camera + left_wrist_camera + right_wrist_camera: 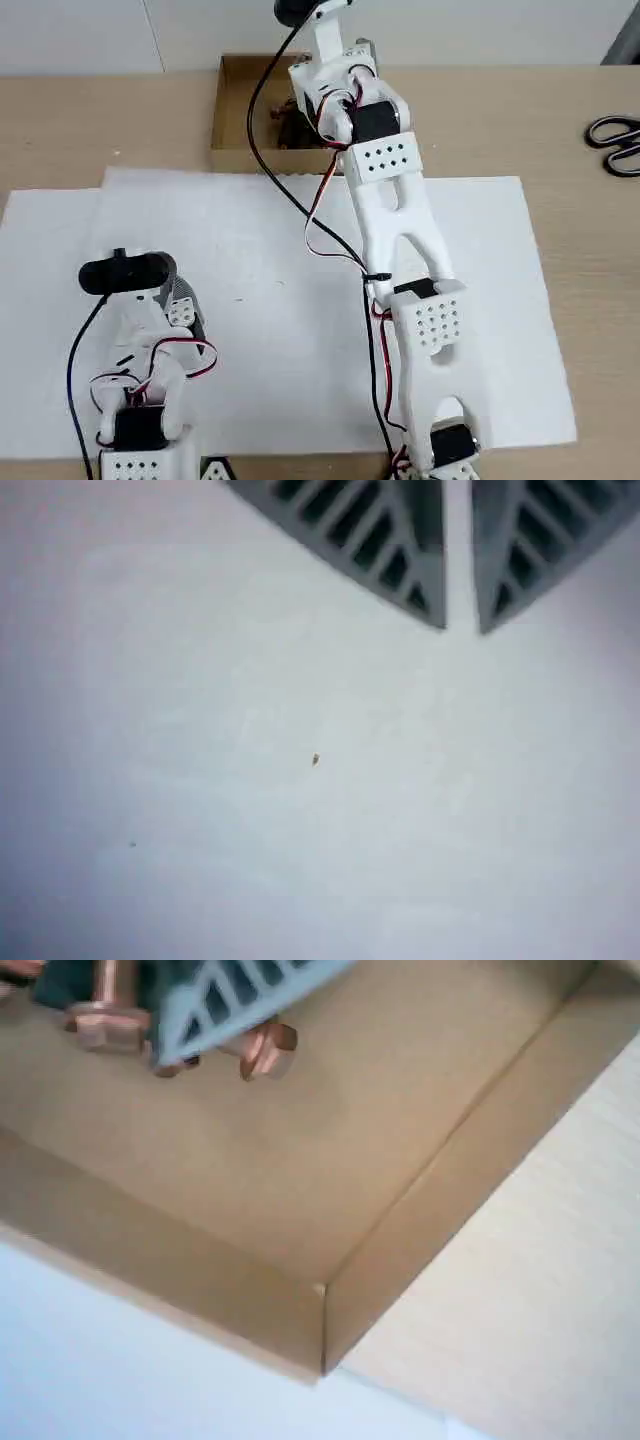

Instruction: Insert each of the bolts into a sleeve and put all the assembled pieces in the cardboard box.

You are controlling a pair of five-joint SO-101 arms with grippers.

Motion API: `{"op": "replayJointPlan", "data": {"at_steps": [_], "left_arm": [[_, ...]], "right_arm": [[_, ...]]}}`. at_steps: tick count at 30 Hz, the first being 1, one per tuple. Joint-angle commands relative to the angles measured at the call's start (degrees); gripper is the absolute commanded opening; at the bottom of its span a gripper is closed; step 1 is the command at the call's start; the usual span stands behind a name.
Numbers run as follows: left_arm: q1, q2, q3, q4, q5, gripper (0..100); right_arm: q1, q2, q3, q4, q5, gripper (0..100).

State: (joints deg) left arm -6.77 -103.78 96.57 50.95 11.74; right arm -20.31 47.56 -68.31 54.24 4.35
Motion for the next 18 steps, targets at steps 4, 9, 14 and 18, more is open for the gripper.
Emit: {"op": "replayJointPlan", "data": {"at_steps": [4,9,14,18], "left_arm": [[0.26,-0.44,-0.31,0.18,-0.09,1],[0.26,-0.44,-0.31,0.18,-0.09,1],[0.09,-0.44,-0.31,0.18,-0.09,1],[0.0,-0.44,-0.31,0.18,-0.09,1]], "right_arm": [[-0.4,-1.45,-9.93,7.52,0.53,14.2],[-0.22,-1.27,-15.21,12.79,0.26,2.3],[0.04,-1.63,-21.19,19.91,0.26,0.2],[0.48,-1.54,-28.4,28.18,0.26,0.2]]}}
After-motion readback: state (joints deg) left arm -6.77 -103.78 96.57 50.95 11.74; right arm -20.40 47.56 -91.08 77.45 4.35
